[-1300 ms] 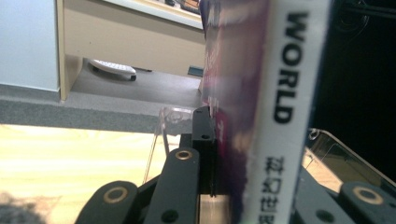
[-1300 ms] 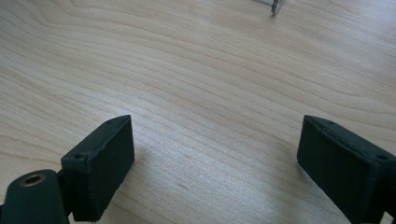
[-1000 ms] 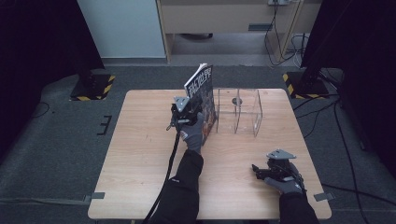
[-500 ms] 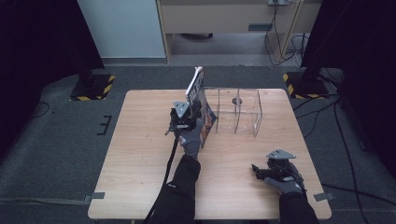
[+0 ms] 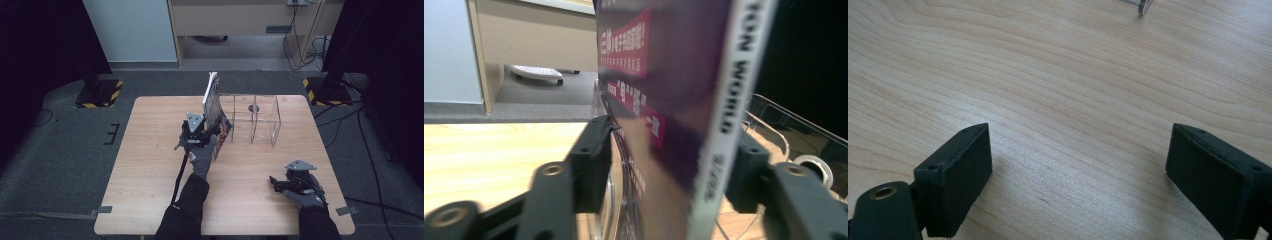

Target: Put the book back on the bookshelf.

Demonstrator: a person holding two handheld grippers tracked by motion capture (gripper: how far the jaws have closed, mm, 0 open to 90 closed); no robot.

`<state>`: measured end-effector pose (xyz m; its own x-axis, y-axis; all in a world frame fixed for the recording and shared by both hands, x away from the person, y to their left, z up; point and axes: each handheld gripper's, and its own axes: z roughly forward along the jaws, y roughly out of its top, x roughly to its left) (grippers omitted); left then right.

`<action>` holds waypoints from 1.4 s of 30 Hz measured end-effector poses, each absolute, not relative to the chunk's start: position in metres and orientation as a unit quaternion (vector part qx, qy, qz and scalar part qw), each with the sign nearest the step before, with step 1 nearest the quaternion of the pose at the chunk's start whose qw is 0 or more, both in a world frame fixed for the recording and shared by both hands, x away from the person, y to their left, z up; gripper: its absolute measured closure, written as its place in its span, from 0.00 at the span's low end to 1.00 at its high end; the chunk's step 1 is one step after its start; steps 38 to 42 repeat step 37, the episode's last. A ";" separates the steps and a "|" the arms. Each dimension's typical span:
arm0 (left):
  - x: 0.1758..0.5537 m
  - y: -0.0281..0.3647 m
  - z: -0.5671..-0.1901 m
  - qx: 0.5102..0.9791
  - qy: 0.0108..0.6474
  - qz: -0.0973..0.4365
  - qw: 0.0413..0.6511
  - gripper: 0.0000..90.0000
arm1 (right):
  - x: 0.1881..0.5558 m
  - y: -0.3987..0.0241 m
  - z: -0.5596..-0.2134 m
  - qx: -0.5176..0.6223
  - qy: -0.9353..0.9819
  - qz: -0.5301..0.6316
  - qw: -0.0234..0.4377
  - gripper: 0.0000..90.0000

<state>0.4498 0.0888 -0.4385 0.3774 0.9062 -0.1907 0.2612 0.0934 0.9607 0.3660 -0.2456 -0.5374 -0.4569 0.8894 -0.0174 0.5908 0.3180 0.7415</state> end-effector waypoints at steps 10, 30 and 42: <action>0.426 0.110 -0.414 0.648 0.437 0.293 0.551 0.31 | 0.366 -0.247 -0.535 0.473 0.781 0.345 0.220 0.13; 0.378 0.194 -0.424 0.706 0.445 0.277 0.476 0.25 | 0.365 -0.247 -0.528 0.477 0.772 0.357 0.222 0.12; 0.371 0.227 -0.457 0.721 0.481 0.259 0.427 0.24 | 0.366 -0.249 -0.527 0.478 0.770 0.358 0.224 0.12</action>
